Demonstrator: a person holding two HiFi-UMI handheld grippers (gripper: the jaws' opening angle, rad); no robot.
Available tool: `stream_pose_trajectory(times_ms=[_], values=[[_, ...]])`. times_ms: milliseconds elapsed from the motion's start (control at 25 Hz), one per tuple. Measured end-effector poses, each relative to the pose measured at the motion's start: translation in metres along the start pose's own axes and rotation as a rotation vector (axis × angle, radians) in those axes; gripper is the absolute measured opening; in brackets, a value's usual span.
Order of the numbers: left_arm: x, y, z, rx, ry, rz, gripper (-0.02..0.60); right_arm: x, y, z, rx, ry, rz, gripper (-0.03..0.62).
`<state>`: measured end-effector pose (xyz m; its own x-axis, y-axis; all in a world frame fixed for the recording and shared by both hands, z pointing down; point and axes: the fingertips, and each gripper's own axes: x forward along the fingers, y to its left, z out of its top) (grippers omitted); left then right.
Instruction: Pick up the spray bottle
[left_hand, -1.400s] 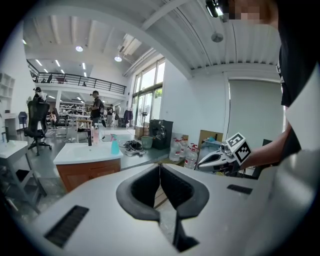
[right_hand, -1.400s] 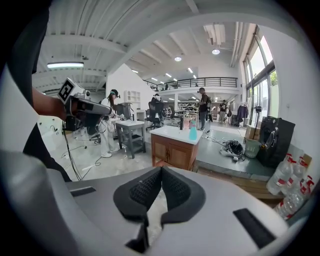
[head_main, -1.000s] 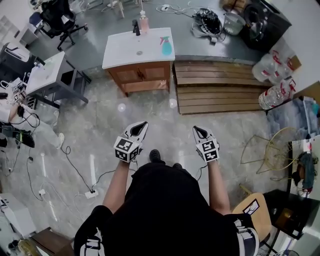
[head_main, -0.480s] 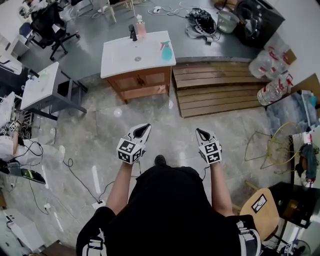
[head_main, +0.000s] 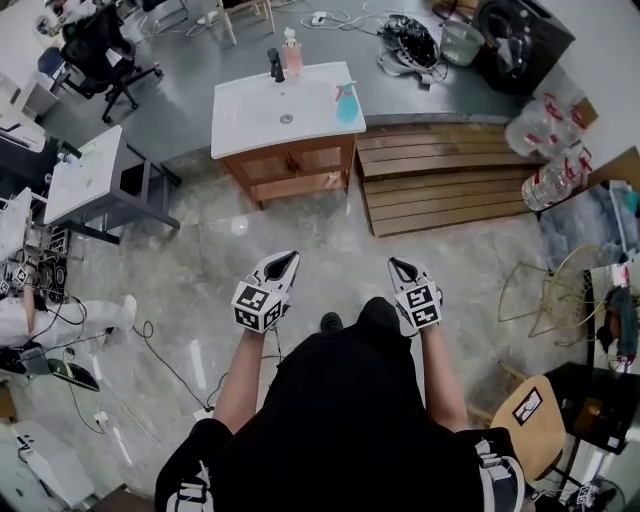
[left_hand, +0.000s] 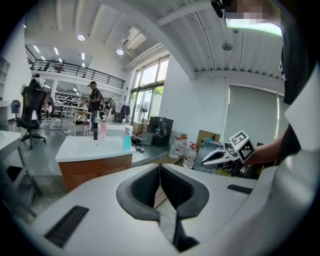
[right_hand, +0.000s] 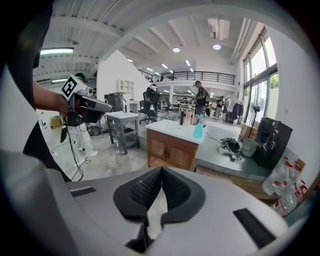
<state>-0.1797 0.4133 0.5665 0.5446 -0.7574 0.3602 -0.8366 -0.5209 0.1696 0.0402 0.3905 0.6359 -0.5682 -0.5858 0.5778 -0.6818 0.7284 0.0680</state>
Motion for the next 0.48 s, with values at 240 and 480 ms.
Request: stream_pose_trajectory(times_ms=[240,480], values=[[-0.001,0.026,0.006,-0.016,0.0,0.028,0.023,0.023,-0.007,0.02,-0.012,-0.006,0.016,0.016],[0.016,0.051,0.011,-0.051,-0.014,0.07,0.023,0.05,-0.022,0.032,-0.066,0.004,0.051,0.016]])
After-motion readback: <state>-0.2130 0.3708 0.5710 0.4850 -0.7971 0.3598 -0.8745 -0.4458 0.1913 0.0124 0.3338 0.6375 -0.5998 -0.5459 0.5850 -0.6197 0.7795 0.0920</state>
